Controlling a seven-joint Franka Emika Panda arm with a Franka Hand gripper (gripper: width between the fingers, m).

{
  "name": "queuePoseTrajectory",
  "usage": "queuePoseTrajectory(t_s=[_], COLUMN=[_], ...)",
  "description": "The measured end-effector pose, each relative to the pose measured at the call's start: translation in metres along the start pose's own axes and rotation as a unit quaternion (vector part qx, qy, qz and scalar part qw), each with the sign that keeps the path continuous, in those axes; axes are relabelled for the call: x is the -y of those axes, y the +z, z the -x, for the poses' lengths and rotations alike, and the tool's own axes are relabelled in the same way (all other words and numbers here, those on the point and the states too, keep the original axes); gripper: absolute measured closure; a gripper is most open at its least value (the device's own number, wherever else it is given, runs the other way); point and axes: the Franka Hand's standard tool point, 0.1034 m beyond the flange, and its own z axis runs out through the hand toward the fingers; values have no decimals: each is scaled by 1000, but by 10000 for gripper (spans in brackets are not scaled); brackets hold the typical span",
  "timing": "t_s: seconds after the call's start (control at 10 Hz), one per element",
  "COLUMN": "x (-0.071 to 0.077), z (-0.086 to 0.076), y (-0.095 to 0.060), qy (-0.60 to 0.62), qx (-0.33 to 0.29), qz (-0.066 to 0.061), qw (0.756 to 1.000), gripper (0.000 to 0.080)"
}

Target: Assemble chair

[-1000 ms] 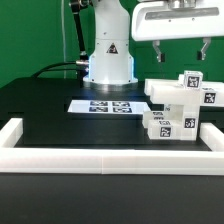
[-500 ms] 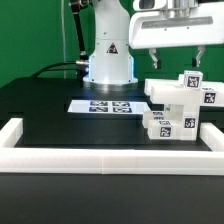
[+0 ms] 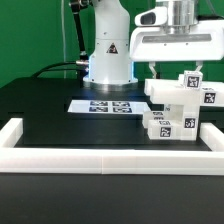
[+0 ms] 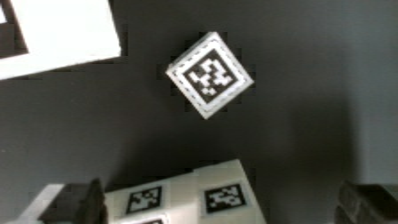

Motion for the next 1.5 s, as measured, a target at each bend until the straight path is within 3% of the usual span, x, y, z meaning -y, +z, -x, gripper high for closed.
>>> queuePoseTrajectory(t_s=[0.5, 1.0, 1.5], x=[-2, -3, -5], z=[0, 5, 6], y=[1, 28, 30], qy=[-3, 8, 8], qx=[1, 8, 8], qz=[0, 8, 11], qw=[1000, 1000, 1000], gripper=[151, 151, 151])
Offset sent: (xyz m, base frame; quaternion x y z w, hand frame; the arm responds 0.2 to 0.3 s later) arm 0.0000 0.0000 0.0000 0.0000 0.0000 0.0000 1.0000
